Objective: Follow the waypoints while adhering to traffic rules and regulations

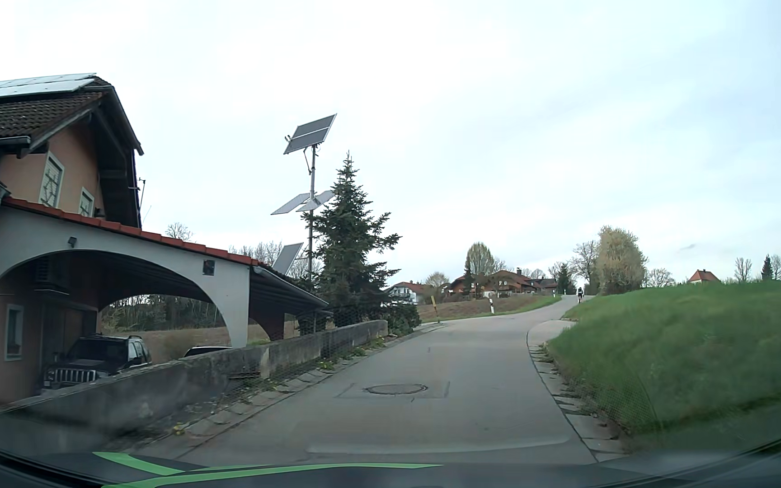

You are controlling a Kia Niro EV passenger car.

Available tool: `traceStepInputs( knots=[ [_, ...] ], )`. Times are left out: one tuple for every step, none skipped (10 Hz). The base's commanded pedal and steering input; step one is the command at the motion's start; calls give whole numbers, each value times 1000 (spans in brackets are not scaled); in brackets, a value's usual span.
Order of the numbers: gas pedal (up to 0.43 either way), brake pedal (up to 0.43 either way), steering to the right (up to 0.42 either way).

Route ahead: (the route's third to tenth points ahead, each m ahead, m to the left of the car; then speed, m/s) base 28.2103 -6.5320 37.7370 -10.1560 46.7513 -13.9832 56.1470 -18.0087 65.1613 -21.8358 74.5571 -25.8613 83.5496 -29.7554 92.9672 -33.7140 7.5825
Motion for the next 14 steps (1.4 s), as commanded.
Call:
traceStepInputs(
  knots=[
    [319, 0, 68],
    [319, 0, 70],
    [319, 0, 78],
    [311, 0, 81],
    [311, 0, 81],
    [311, 0, 80],
    [311, 0, 80],
    [311, 0, 79],
    [299, 0, 78],
    [299, 0, 78],
    [299, 0, 76],
    [299, 0, 75],
    [299, 0, 75],
    [299, 0, 76]
  ],
)
